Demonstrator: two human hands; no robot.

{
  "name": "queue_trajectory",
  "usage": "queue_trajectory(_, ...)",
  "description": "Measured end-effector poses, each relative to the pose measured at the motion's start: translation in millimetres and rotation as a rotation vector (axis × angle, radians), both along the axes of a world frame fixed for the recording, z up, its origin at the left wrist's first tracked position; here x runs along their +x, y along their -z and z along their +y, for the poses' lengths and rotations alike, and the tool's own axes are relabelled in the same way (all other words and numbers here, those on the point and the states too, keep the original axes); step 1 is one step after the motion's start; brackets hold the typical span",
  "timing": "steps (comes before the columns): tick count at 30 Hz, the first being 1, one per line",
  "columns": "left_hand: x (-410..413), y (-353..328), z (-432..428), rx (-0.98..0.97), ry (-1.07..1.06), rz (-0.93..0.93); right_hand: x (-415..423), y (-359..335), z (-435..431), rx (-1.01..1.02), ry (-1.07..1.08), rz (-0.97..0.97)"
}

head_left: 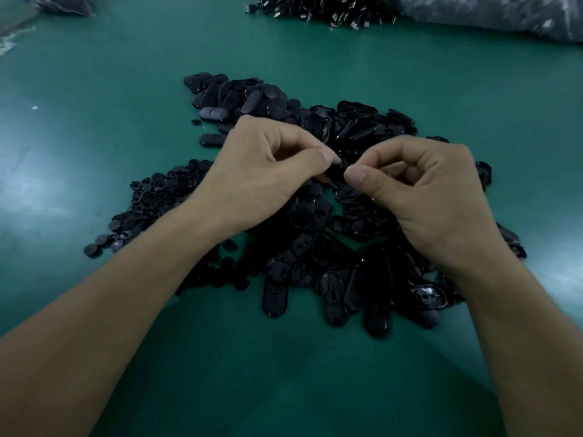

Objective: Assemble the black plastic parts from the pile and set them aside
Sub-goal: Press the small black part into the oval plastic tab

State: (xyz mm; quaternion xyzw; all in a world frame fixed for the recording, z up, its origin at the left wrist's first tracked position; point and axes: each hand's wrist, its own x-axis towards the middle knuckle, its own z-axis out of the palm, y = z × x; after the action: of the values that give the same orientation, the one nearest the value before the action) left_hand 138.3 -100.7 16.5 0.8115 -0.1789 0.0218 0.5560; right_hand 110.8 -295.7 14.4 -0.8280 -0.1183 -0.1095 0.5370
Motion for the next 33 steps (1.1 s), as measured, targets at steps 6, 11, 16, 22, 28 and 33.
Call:
queue_trajectory(6,-2.0,-2.7,-0.3,-0.105,0.066,0.134,0.1,-1.8,0.8,0.196,-0.005,0.058)
queue_trajectory(11,3.6,0.2,3.0,-0.174,-0.001,0.203,1.0,-3.5,-0.2,0.321,-0.009,0.115)
queue_trajectory(16,2.6,0.2,2.8,-0.192,0.010,0.197,1.3,-4.6,0.8,0.394,-0.011,0.144)
queue_trajectory(22,2.5,-0.9,2.3,-0.202,0.008,0.204,0.7,-4.2,1.4,0.420,-0.015,0.153)
queue_trajectory(28,1.8,-2.1,3.9,-0.256,0.047,0.171,1.0,-4.1,2.1,0.464,-0.039,0.148)
queue_trajectory(33,1.1,-2.6,4.8,-0.261,0.081,0.147,0.9,-4.0,3.4,0.522,-0.061,0.139)
